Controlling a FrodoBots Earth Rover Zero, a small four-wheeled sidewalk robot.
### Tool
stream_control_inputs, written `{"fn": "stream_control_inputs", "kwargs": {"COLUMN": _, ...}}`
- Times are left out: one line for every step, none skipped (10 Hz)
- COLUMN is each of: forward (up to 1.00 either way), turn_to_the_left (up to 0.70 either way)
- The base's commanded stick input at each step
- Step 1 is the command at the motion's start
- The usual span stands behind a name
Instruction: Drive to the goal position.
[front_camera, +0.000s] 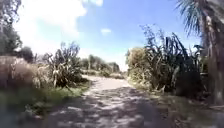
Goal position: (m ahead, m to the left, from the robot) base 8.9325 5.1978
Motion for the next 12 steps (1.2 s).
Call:
{"fn": "stream_control_inputs", "kwargs": {"forward": 0.85, "turn_to_the_left": 0.0}}
{"fn": "stream_control_inputs", "kwargs": {"forward": 0.85, "turn_to_the_left": 0.0}}
{"fn": "stream_control_inputs", "kwargs": {"forward": 0.85, "turn_to_the_left": 0.0}}
{"fn": "stream_control_inputs", "kwargs": {"forward": 0.85, "turn_to_the_left": 0.0}}
{"fn": "stream_control_inputs", "kwargs": {"forward": 0.85, "turn_to_the_left": 0.0}}
{"fn": "stream_control_inputs", "kwargs": {"forward": 0.85, "turn_to_the_left": 0.0}}
{"fn": "stream_control_inputs", "kwargs": {"forward": 0.85, "turn_to_the_left": 0.0}}
{"fn": "stream_control_inputs", "kwargs": {"forward": 0.85, "turn_to_the_left": 0.0}}
{"fn": "stream_control_inputs", "kwargs": {"forward": 0.85, "turn_to_the_left": 0.0}}
{"fn": "stream_control_inputs", "kwargs": {"forward": 0.85, "turn_to_the_left": 0.0}}
{"fn": "stream_control_inputs", "kwargs": {"forward": 0.85, "turn_to_the_left": 0.0}}
{"fn": "stream_control_inputs", "kwargs": {"forward": 0.85, "turn_to_the_left": 0.0}}
